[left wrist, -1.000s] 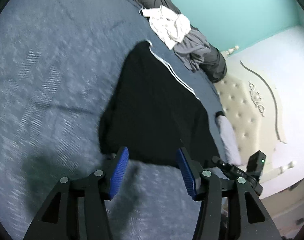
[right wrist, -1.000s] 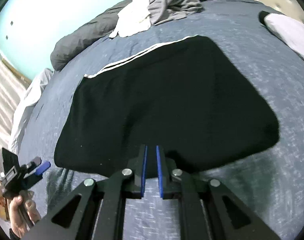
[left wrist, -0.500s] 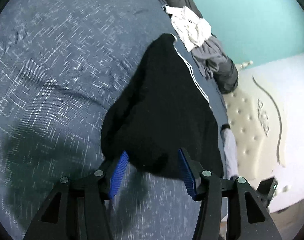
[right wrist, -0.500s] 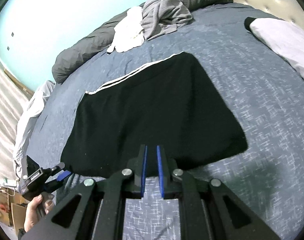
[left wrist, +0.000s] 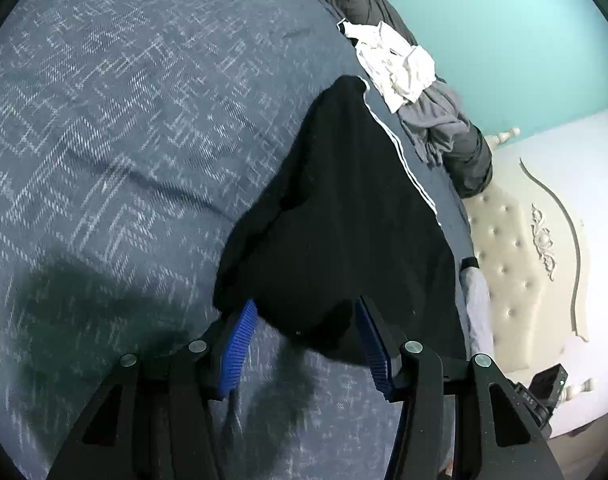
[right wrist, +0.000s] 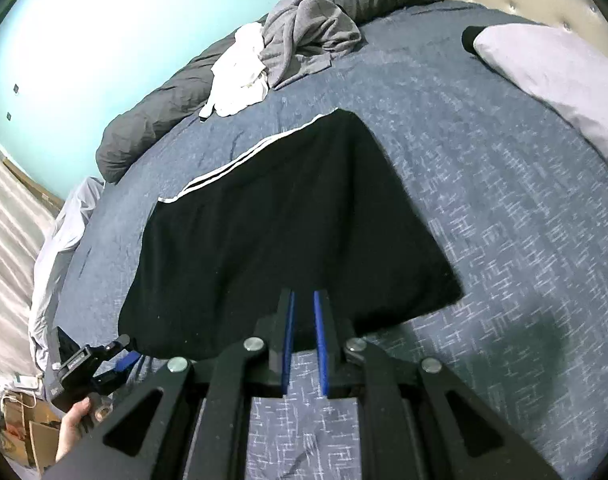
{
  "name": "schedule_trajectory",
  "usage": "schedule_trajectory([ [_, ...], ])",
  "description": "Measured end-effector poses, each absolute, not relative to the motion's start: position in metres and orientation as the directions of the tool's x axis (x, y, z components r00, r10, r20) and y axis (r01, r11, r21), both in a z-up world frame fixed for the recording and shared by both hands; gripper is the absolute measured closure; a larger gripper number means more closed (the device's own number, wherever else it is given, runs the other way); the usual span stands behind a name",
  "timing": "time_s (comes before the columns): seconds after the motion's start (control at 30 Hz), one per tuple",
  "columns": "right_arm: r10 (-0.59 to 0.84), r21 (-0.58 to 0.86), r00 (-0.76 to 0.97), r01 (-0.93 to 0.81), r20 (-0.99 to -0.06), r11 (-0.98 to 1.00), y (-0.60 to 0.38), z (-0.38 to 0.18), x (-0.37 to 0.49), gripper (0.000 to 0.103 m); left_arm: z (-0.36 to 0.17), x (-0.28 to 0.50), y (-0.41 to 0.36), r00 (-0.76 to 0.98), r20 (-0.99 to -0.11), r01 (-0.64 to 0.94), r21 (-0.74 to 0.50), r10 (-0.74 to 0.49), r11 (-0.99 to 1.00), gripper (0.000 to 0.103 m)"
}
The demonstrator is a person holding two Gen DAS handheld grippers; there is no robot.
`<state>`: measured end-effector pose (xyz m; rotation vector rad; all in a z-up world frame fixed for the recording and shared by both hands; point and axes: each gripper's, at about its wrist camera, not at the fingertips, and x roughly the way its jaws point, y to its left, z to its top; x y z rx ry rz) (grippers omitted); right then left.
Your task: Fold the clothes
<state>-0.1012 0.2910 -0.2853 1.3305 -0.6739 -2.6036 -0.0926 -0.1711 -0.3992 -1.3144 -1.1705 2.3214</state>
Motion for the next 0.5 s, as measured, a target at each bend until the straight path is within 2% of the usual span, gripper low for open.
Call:
schedule_trajectory([
  [0.27, -0.343, 0.455, -0.6, -0.04, -0.723, -0.889, 0.285, -0.281, -0.1, 0.094, -0.391, -0.093, -0.168, -0.611, -0.629, 0.193, -0.708, 0.481, -0.68, 0.052],
  [0.5, -0.353, 0.467, -0.606, -0.036, -0.713, -0.883, 0.286, -0.279, -0.1, 0.094, -0.395, -0.078, -0.173, -0.611, -0.622, 0.229, -0.731, 0.49, -0.643, 0.052],
])
